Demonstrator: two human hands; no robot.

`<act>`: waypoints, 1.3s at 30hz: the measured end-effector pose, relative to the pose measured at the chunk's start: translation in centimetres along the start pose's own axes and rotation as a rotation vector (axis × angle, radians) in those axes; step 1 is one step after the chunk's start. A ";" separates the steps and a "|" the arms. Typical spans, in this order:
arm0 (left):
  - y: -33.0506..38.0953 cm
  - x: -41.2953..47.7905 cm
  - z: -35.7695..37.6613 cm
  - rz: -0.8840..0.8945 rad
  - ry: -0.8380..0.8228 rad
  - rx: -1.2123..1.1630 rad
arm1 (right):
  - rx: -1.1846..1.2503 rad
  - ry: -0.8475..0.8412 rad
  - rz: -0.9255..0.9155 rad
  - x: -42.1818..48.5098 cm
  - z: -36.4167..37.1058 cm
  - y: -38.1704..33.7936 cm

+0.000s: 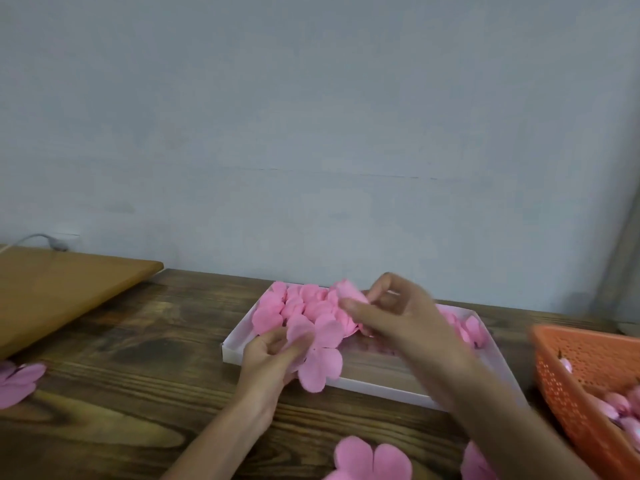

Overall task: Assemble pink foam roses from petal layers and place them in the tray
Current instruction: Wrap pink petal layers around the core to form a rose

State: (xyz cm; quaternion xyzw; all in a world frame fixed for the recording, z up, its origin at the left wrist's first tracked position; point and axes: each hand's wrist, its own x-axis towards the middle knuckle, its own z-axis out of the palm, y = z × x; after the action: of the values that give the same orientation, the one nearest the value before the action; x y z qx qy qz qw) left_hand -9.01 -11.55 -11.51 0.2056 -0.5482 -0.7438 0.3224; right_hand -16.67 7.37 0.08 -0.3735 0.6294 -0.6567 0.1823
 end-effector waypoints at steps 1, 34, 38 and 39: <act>0.1 -0.2 0.1 0.015 0.017 0.032 | 0.062 0.026 0.002 0.6 1.3 1.3; -1.0 0.1 0.2 0.327 0.130 0.176 | 0.013 0.197 -0.259 0.7 4.5 12.2; -1.2 0.0 0.3 0.315 0.054 0.152 | 0.029 0.250 -0.255 0.5 4.5 12.1; -1.2 0.0 0.3 0.310 0.030 0.153 | 0.019 0.276 -0.252 0.5 4.5 12.0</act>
State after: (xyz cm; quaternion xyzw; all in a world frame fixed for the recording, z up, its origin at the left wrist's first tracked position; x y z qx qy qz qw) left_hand -9.53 -11.07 -12.59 0.1536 -0.6235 -0.6381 0.4249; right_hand -16.59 2.20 -11.68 -0.3539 0.5903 -0.7254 0.0139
